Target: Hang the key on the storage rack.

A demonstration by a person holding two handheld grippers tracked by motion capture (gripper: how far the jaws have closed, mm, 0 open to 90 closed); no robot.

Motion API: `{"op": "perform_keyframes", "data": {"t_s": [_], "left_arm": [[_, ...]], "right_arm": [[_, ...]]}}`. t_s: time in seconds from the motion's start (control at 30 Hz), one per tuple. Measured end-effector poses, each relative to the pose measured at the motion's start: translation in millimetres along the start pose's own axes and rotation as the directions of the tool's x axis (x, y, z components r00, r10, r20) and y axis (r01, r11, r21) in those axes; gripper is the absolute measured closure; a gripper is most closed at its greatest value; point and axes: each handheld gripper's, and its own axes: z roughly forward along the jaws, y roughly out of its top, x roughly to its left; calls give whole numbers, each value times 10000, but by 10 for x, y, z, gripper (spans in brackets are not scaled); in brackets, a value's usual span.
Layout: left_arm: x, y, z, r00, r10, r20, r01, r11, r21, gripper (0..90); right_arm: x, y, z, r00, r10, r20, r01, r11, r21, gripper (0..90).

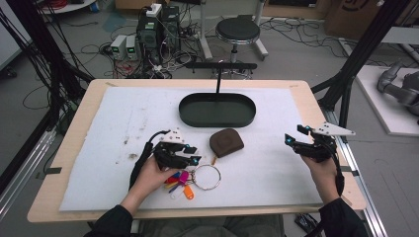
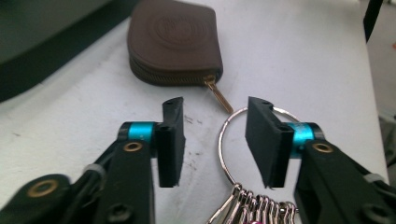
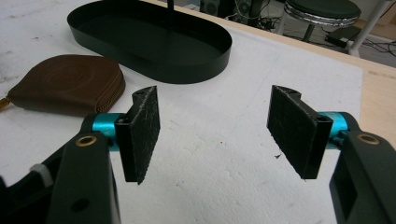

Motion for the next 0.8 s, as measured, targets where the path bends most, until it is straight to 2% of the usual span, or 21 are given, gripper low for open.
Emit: {"op": "perform_keyframes", "data": {"t_s": [0.13, 0.2, 0.23, 0.37, 0.4, 0.47, 0.57, 0.67, 0.7, 0.77, 0.8], "left_arm": [[-19, -11, 71, 9999, -130, 101, 128, 9996, 241, 623], [-39, -8, 102, 9999, 4, 109, -8, 9993, 385, 639], [-64, 0, 133, 9999, 168, -18, -167, 9983, 562, 647], [-93, -1, 188, 9998, 170, -137, -159, 9967, 796, 687], [-98, 2, 202, 9996, 250, -150, -234, 9949, 977, 687], [-115, 5, 240, 9997, 142, -196, -117, 9927, 1204, 708], [-127, 4, 264, 9993, 178, -342, -129, 9902, 1394, 726], [-139, -10, 308, 9985, 360, -413, -281, 9833, 1796, 733], [-163, -19, 318, 9973, 496, -541, -391, 9828, 1805, 735], [-172, -21, 316, 9968, 500, -622, -379, 9824, 1830, 735], [-179, -32, 320, 9968, 348, -718, -223, 9856, 1679, 742]], "right_arm": [[13, 4, 12, 10000, -47, -39, 47, 10000, 32, 352], [20, 7, 19, 10000, -46, -56, 46, 10000, 34, 352], [21, 9, 23, 10000, -46, -72, 46, 10000, 32, 352], [24, 11, 34, 9999, -72, -98, 73, 10000, 19, 352], [24, 11, 34, 9999, -72, -98, 73, 10000, 19, 352], [29, 13, 38, 9999, -54, -117, 54, 10000, 15, 352], [28, 14, 41, 9999, -89, -99, 90, 10000, 38, 352], [32, 16, 44, 9999, -142, -87, 142, 9999, 1, 352], [32, 17, 43, 9998, -161, -92, 161, 9999, -40, 352], [33, 17, 42, 9998, -163, -94, 163, 9999, -52, 352], [37, 19, 40, 9998, -209, -50, 209, 9998, -42, 352]]}}
